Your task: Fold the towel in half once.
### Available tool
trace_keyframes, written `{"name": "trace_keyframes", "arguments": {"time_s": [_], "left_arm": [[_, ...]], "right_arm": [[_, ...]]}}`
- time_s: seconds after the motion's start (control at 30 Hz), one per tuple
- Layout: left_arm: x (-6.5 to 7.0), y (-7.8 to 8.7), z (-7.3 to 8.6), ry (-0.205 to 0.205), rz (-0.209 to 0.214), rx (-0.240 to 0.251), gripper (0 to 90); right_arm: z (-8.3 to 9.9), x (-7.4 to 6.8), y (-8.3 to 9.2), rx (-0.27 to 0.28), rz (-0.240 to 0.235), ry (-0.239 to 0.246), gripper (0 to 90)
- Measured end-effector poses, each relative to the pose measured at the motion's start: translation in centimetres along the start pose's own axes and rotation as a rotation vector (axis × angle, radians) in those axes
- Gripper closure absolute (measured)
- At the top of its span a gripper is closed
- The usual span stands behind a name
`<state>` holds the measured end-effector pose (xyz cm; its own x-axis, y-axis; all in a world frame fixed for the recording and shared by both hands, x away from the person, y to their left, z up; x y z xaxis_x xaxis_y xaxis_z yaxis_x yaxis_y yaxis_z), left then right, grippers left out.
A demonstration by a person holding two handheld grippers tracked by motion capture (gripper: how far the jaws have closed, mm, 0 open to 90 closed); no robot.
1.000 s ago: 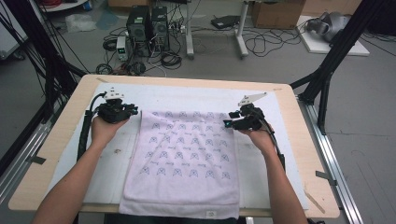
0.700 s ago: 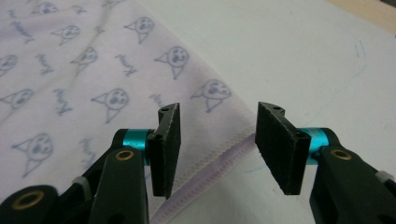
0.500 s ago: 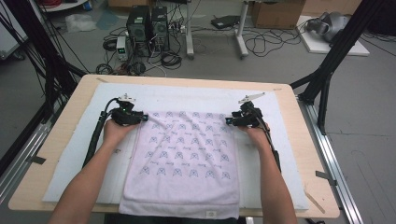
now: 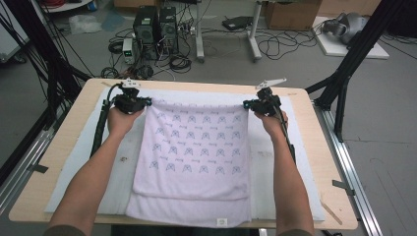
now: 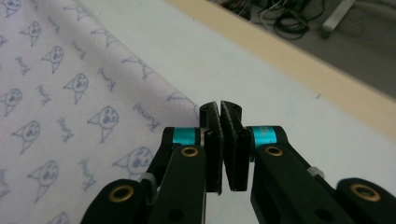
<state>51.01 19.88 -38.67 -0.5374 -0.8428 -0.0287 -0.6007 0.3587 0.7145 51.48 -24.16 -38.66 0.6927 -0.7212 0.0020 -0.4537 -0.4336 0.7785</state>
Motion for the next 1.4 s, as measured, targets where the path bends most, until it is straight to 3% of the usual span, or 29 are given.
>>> {"name": "trace_keyframes", "arguments": {"time_s": [0.1,0.13,0.17,0.23,0.37,0.43,0.5,0.57,0.77,0.83,1.0,1.07,1.17,1.33,1.4], "left_arm": [[-0.3,0.0,-1.4,-0.019,-0.030,-0.004,85.4],[-0.4,-0.1,-1.4,-0.015,-0.053,-0.020,72.5],[-0.6,-0.3,-1.1,-0.013,-0.046,-0.043,64.2],[-1.0,-0.5,-0.3,0.003,-0.034,-0.071,62.6],[-1.1,-0.1,1.8,0.006,0.027,-0.067,60.4],[-0.6,0.3,3.1,-0.015,0.068,-0.056,59.0],[0.0,0.6,4.1,-0.022,0.102,-0.045,58.7],[0.9,1.1,5.2,-0.054,0.129,-0.041,56.7],[3.4,3.5,8.3,-0.141,0.187,-0.025,54.5],[4.2,4.5,9.5,-0.162,0.204,-0.018,54.3],[5.8,6.5,12.3,-0.190,0.244,0.005,53.6],[6.5,7.0,13.4,-0.199,0.263,0.009,52.8],[7.3,7.6,14.8,-0.213,0.283,0.001,50.9],[8.9,8.4,16.7,-0.258,0.311,-0.010,50.6],[9.4,8.6,17.2,-0.287,0.345,-0.029,57.1]], "right_arm": [[-1.1,0.7,0.2,-0.006,0.029,-0.008,86.7],[-1.1,0.8,-0.1,0.002,0.028,0.001,81.0],[-0.9,0.9,-0.5,-0.002,0.035,-0.019,69.6],[0.1,1.2,-1.6,-0.036,-0.014,-0.087,61.8],[1.8,0.6,-2.1,-0.069,-0.035,-0.062,55.3],[2.3,0.2,-2.1,-0.119,-0.073,-0.065,50.9],[2.6,-0.7,-1.8,-0.125,-0.081,-0.039,51.5],[3.1,-2.1,-0.9,-0.073,-0.069,0.019,52.5],[5.4,-6.1,0.8,-0.018,-0.135,0.090,52.0],[6.5,-7.5,1.3,-0.023,-0.145,0.128,52.0],[9.0,-10.4,2.1,-0.012,-0.188,0.162,52.0],[9.6,-11.3,2.3,-0.058,-0.223,0.160,50.4],[10.7,-12.7,3.1,-0.019,-0.195,0.221,52.6],[12.6,-14.6,3.5,-0.023,-0.237,0.241,53.4],[13.2,-15.5,3.4,-0.036,-0.257,0.266,54.3]]}}
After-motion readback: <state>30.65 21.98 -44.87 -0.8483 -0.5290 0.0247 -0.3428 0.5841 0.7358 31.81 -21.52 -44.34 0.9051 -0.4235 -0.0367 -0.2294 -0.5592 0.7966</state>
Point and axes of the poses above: each handheld gripper's, and its own axes: y roughly backward along the jaws, z roughly out of its underside, x roughly to its right, the point moved 3 cm from there along -y, roughly forward along the jaws, and after that the axes turned 13 degrees about -x, right-handed, at the moved point
